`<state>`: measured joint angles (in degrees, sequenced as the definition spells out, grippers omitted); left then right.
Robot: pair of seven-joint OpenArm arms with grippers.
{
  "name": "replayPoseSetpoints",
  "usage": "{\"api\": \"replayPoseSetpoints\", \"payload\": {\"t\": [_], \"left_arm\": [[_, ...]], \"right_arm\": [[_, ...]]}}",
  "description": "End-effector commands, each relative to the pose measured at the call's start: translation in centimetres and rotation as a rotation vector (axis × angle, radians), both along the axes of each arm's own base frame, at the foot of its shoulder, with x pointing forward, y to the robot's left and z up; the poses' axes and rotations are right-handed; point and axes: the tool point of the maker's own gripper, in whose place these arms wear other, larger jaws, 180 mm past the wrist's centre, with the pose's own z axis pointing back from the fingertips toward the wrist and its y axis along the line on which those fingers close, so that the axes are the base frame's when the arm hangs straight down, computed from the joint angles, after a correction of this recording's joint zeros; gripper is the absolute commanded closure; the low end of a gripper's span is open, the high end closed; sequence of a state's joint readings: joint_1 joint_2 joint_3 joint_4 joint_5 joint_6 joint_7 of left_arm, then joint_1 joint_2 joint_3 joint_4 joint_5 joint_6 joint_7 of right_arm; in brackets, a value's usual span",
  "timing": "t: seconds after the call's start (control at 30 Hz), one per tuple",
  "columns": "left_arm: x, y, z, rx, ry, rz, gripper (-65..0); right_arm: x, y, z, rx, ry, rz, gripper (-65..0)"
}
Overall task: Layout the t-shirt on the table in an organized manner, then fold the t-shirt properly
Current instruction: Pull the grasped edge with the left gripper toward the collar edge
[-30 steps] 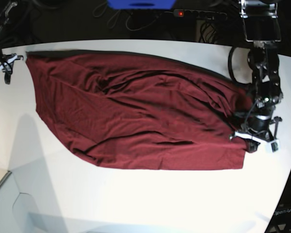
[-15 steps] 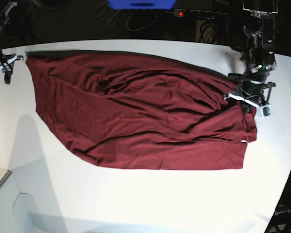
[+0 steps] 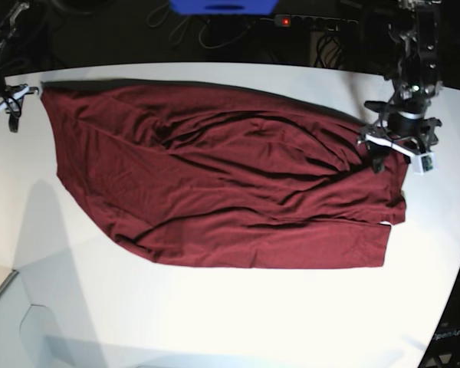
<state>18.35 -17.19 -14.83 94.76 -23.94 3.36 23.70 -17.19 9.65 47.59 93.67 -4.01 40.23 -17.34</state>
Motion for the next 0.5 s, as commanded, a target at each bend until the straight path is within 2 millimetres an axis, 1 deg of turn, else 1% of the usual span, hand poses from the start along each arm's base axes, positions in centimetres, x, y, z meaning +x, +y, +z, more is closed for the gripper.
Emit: {"api": "replayPoseSetpoints", "payload": {"t": [0.0, 0.07, 0.13, 0.17, 0.23, 0.27, 0.37, 0.47], "left_arm": [[0.2, 1.7, 1.4, 0.037, -0.041, 0.032, -42.6], [-0.3, 3.4, 1.3, 0.045, -0.038, 0.082, -39.8], [-0.9, 4.8, 0.6, 0.043, -0.019, 0.122, -34.3], [-1.1, 5.4, 0.4, 0.044, -0.011, 0.138, -31.1], [-1.4, 5.8, -0.2, 0.043, 0.003, 0.15, -27.0], [-1.3, 5.8, -0.4, 0.042, 0.006, 0.148, -25.9], [-0.4, 5.9, -0.5, 0.037, 0.002, 0.154, -25.6], [-0.1, 6.3, -1.3, 0.022, 0.014, 0.172, -25.1]], "right_arm": [[0.5, -0.4, 1.3, -0.02, -0.042, 0.008, -34.4], [0.5, -0.4, 1.3, -0.018, -0.042, 0.008, -34.4], [0.6, -0.2, 1.2, -0.013, -0.045, 0.006, -34.4], [0.6, -0.1, 1.1, -0.008, -0.047, 0.004, -34.4], [0.6, -0.1, 1.1, -0.008, -0.047, 0.004, -34.4], [0.6, -0.1, 1.1, -0.008, -0.047, 0.004, -34.4], [0.6, 0.0, 1.1, -0.006, -0.048, 0.005, -34.4], [0.6, 0.0, 1.1, -0.006, -0.048, 0.005, -34.4]]}}
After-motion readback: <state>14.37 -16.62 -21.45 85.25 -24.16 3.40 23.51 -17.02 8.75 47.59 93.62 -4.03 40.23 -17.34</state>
